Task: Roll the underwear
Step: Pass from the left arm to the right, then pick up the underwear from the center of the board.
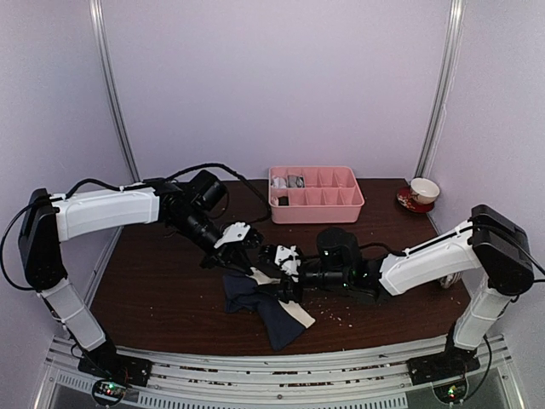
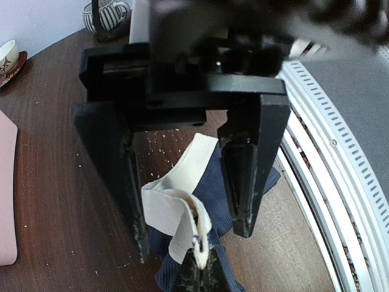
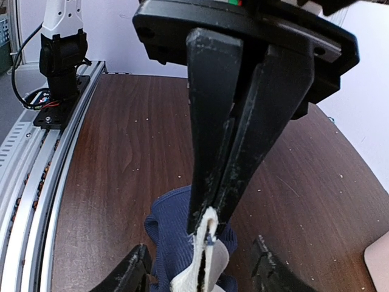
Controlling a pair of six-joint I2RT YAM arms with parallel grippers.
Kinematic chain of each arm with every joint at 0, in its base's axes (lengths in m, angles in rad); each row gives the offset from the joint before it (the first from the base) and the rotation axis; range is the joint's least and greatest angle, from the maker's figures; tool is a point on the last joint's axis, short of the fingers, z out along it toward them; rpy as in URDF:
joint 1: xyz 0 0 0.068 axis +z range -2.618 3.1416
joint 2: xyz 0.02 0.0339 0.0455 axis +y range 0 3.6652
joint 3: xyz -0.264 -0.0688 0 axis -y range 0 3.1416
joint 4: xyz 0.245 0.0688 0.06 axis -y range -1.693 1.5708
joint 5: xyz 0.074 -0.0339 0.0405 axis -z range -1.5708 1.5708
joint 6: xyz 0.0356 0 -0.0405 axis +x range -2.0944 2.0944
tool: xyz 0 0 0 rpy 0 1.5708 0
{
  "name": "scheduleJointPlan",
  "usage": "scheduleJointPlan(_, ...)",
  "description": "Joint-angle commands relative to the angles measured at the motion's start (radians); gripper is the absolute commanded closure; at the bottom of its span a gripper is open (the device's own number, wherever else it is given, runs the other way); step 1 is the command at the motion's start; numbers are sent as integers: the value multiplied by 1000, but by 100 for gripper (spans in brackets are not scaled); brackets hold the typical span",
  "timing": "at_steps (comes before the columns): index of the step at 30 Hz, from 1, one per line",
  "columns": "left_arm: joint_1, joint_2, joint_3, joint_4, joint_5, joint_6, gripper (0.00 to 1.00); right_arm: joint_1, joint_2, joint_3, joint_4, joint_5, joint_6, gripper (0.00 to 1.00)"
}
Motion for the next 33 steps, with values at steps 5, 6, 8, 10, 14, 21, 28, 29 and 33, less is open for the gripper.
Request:
scheduleJointPlan(5, -6, 0, -14, 9, 35, 33, 100, -6, 15, 23, 15, -46, 40, 69)
scheduleJointPlan(6, -7, 1, -16, 10, 30, 33, 100, -7, 9, 23, 8, -45, 41, 73)
scheduleJointPlan(8, -7, 1, -19, 9, 26, 33, 100, -7, -1, 24, -4, -39, 41, 87)
scheduleJointPlan(10, -6, -5, -21, 9, 23, 34, 86, -6, -13, 23, -16, -24, 51, 100)
scheduleJointPlan(14, 4, -49, -28, 10, 22, 35, 31, -13, -48, 3, -18, 3, 51, 100)
scheduleJointPlan(21, 91, -91, -140, 168, -40, -103, 2, -24, -119, -53, -7, 54, 49, 100)
scheduleJointPlan(28, 174, 80, -97, 112, 65, -211, 2, -27, -128, -71, 3, 75, 46, 100)
scheduleJointPlan(29, 176, 95, -91, 105, 71, -223, 2, -28, -127, -70, 3, 78, 46, 100)
scheduleJointPlan(33, 186, 126, -91, 87, 117, -232, 2, -26, -121, -75, 9, 89, 44, 100)
